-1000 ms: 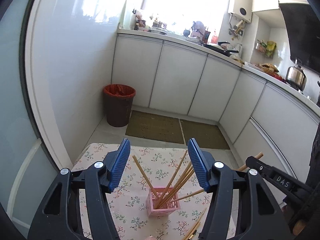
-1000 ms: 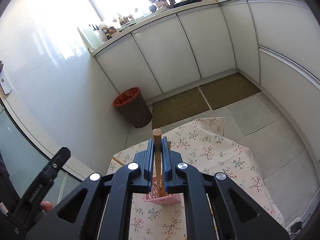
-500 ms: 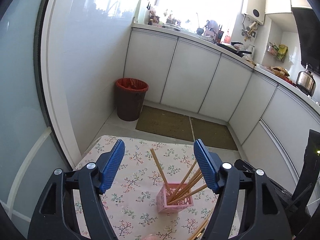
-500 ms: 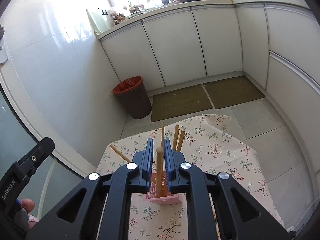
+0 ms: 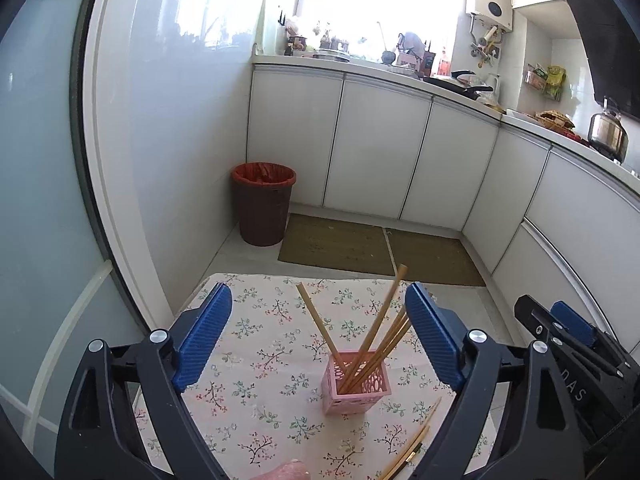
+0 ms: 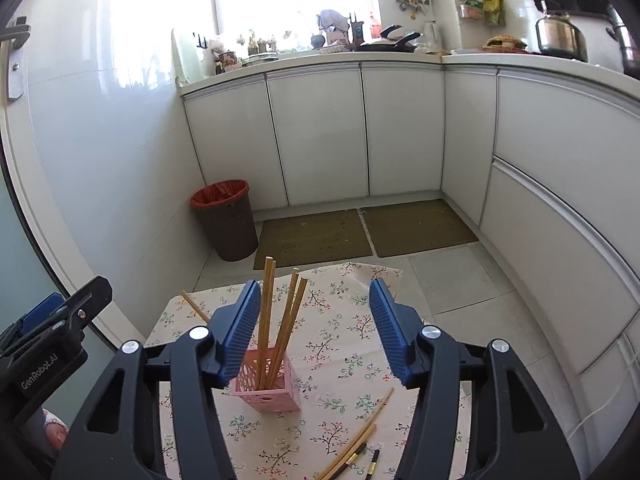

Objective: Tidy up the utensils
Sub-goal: 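Open the left gripper over the pink basket while the right gripper drops its chopstick in, then lower the left gripper onto a loose wooden chopstick and close it, then lift the chopstick upright with the left gripper while the right gripper grasps a black-tipped chopstick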

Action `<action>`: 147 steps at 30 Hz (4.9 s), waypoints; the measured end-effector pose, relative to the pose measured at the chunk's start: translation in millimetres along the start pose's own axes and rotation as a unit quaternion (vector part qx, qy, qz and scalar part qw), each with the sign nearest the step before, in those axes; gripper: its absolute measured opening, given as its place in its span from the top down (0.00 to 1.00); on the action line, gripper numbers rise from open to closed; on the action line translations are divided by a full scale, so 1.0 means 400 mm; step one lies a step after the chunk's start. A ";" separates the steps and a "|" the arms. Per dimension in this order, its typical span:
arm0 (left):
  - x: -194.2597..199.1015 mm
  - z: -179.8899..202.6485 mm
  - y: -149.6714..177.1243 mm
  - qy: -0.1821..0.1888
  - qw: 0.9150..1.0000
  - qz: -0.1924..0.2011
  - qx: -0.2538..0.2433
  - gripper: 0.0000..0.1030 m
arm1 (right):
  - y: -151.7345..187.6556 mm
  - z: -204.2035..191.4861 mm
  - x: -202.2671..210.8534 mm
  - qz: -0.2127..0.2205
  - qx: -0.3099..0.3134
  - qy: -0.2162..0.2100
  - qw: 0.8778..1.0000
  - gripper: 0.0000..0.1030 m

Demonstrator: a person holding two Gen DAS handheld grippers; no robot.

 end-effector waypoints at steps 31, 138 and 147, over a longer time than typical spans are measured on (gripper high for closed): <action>-0.032 0.159 0.179 0.031 0.989 -0.079 -0.117 0.07 | 0.241 0.304 0.063 -0.093 -0.104 0.083 0.987 0.07; 0.055 0.035 0.245 0.129 0.982 -0.109 -0.088 0.96 | 0.597 0.227 -0.301 -0.384 -0.192 0.007 0.903 0.93; 0.056 0.018 0.234 0.128 0.983 -0.108 -0.070 0.96 | 0.479 0.215 -0.109 -0.262 -0.145 -0.048 0.953 0.93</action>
Point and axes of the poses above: each gripper's, at about its wrist camera, not at the fingertips, and x roughly against the way its jaws point, z to its right, y to its underside, the point moved 3 cm from there along -x, roughly the way its jaws point, and after that the axes turned 2 degrees about -y, right-handed, at the moved point
